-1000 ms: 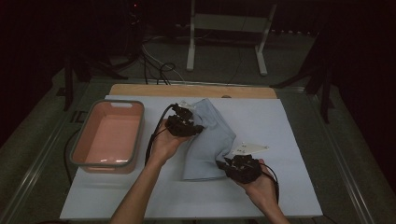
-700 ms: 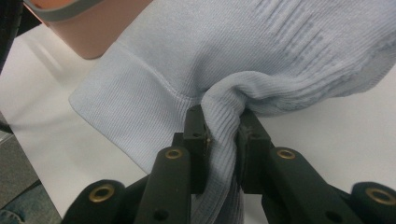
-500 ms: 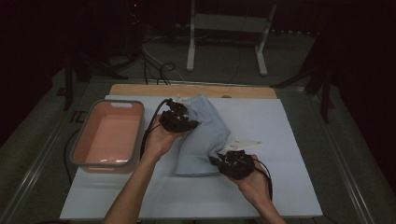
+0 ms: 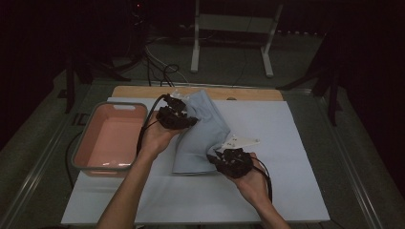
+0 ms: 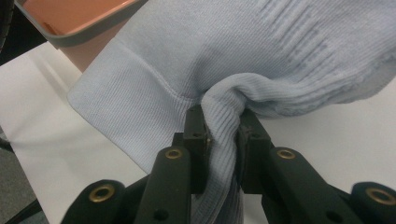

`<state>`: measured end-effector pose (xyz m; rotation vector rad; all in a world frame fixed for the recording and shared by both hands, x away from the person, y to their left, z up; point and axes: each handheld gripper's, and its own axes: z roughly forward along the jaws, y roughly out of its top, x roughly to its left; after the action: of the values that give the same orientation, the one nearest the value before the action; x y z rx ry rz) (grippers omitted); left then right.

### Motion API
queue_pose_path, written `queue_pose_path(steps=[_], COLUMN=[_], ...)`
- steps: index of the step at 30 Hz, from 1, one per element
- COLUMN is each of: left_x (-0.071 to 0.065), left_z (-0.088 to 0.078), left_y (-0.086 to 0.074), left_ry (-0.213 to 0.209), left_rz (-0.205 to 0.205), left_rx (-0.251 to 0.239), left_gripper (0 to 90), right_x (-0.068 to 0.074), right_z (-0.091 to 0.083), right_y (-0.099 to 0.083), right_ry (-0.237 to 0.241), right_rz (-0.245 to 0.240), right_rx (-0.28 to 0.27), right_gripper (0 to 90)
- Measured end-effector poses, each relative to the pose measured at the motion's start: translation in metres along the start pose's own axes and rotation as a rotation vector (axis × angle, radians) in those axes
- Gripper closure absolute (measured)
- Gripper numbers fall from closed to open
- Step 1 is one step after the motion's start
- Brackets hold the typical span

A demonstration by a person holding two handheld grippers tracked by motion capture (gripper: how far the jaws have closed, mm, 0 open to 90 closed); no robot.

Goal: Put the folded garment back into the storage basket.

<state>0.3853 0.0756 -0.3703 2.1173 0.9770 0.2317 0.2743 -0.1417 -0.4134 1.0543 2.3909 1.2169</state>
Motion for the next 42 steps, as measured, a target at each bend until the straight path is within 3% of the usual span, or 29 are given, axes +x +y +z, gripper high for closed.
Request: queue_pose_path(steps=[21,34,42], left_x=[0.022,0.035,0.042], left_z=[-0.018,-0.017,-0.023], left_y=[0.002,0.003,0.006], left_ry=[0.042,0.054,0.073], left_rz=[-0.033,-0.061,-0.049], left_rx=[-0.023,-0.026,-0.013], left_gripper=[76.6,76.6,76.7], right_x=[0.008,0.009,0.009], right_z=[0.021,0.033,0.039], right_y=[0.025,0.034,0.041], right_ry=[0.012,0.023,0.036], right_rz=[-0.007,0.001,0.009], right_rx=[-0.009,-0.009,-0.011], right_gripper=[77.3,77.4,77.4])
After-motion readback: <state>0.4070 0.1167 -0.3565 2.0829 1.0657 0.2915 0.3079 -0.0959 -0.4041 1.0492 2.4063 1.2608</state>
